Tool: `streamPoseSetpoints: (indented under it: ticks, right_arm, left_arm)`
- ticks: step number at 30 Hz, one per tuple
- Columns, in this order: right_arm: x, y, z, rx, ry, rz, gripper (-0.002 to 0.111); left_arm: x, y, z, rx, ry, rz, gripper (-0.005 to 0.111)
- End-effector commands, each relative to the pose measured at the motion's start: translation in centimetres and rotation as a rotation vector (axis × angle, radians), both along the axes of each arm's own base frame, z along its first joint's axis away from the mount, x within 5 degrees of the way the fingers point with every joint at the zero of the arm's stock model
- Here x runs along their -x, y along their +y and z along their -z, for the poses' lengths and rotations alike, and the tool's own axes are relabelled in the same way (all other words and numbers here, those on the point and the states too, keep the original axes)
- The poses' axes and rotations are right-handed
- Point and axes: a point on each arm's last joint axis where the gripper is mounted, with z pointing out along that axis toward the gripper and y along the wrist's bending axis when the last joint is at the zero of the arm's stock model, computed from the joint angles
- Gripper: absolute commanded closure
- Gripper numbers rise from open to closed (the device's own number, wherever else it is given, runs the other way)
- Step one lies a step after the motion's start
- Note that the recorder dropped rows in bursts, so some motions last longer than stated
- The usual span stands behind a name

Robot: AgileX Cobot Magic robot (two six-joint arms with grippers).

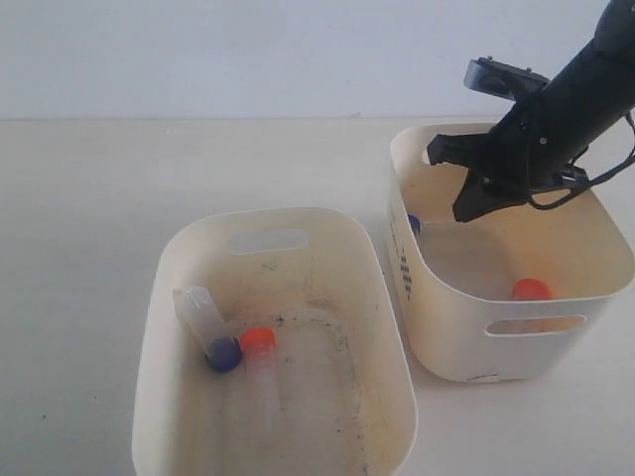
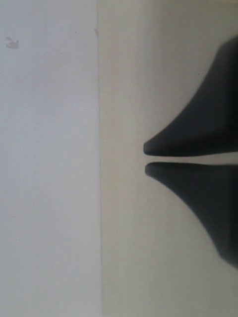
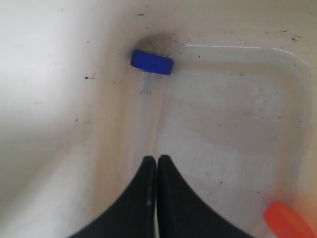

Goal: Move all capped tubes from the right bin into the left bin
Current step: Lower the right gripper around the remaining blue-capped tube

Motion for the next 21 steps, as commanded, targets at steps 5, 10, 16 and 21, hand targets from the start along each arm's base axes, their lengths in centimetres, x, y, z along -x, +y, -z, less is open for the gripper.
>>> streamPoseSetpoints:
  ticks: [5,10,16,21]
  right_arm:
    - [0.1,-0.4,0.6,0.010,-0.026,0.015,0.108]
    - [0.3,0.2,2.1,0.002,0.041,-0.010,0.108]
    - [-0.1,0.5,3.6,0.008,0.066,-0.003,0.108]
    - [-0.3,0.6,4.0,-0.011,0.071,0.022,0.093]
  left_arm:
    - [0.0,0.0,-0.1,0.008,-0.006,0.007,0.103]
    - [0.0,0.0,-0.1,0.008,-0.006,0.007,0.103]
    - [0.0,0.0,-0.1,0.008,-0.006,0.007,0.103]
    - [0.0,0.0,-0.1,0.008,-0.006,0.007,0.103]
